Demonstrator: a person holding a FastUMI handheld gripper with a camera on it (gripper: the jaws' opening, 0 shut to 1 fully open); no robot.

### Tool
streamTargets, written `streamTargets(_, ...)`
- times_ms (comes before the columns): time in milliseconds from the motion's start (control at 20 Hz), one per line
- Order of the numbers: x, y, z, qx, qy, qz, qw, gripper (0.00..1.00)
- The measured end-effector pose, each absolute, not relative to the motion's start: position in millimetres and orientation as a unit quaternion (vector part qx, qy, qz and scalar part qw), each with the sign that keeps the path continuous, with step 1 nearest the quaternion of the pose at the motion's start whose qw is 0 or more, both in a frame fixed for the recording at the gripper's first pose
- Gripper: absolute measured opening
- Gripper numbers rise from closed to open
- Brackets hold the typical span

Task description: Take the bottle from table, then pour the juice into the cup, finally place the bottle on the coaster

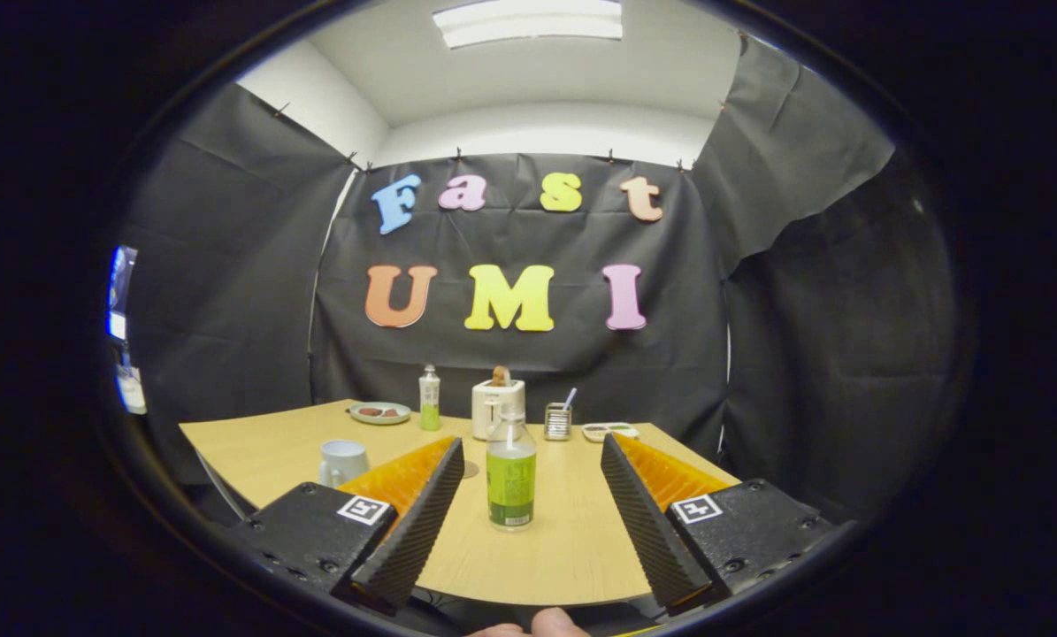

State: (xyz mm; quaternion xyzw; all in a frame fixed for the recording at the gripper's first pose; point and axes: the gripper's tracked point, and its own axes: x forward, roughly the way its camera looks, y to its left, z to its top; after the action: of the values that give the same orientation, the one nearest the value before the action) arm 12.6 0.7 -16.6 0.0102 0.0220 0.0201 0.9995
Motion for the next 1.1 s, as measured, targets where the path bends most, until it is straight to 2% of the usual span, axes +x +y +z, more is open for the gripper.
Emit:
streamTargets(150,20.9,1.2,-19.4,0.012,0.028,0.034,0.999,1.00)
streamTargets(600,61.6,-28.4,-10.3,0.000,0.016,0.015,1.000,1.00)
streamTargets(1100,103.5,21.5,-49.1,-0.009,0.072,0.062,0.995,1.00)
